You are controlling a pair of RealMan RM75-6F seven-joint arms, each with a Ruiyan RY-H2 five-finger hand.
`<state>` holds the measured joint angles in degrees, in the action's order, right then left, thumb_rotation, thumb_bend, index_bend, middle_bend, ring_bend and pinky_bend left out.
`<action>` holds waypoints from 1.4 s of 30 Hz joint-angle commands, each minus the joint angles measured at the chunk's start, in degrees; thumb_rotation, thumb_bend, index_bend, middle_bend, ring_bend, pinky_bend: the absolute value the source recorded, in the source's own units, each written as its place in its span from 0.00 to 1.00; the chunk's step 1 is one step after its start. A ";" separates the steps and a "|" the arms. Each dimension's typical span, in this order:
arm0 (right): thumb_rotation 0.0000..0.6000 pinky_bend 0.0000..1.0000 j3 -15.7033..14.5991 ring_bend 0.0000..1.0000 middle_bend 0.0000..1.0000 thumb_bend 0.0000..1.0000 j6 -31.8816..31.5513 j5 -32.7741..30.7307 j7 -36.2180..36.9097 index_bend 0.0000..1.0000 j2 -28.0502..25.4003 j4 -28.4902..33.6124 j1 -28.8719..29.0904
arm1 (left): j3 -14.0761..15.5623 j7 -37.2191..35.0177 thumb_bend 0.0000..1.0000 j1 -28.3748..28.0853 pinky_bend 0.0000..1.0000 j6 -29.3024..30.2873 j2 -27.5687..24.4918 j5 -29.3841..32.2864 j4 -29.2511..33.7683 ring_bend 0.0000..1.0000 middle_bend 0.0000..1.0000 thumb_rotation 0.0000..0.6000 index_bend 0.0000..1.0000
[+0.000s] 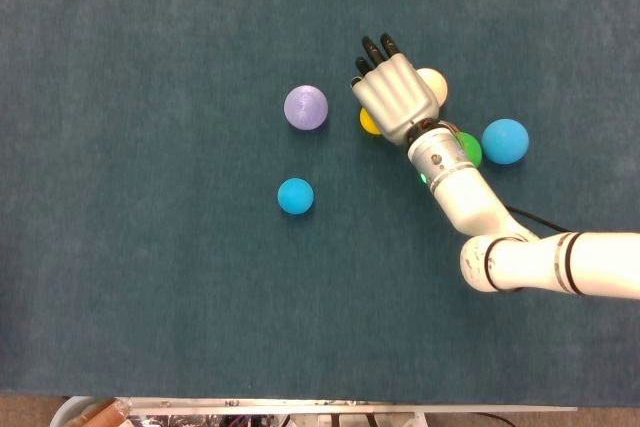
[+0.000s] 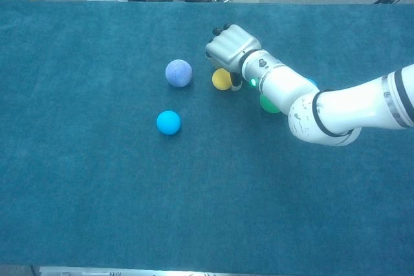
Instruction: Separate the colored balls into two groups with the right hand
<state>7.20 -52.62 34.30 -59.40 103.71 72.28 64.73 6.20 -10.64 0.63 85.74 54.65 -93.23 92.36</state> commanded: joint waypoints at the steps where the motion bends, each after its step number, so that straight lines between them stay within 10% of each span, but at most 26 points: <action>1: 1.00 0.11 -0.05 0.05 0.25 0.06 0.09 0.36 0.34 0.44 0.34 -0.52 0.04 | -0.03 0.02 0.44 0.01 0.20 -0.01 0.04 0.08 -0.05 0.21 0.21 1.00 0.32; 42: 1.00 0.11 -3.20 0.06 0.27 0.06 -2.85 14.89 3.73 0.48 -2.42 12.93 -1.79 | -0.02 1.39 0.44 0.70 0.20 0.94 -0.21 -0.21 0.56 0.21 0.21 1.00 0.32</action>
<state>3.90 -55.42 49.21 -55.55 101.15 85.30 62.85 6.18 -9.25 1.33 86.68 54.44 -93.45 92.91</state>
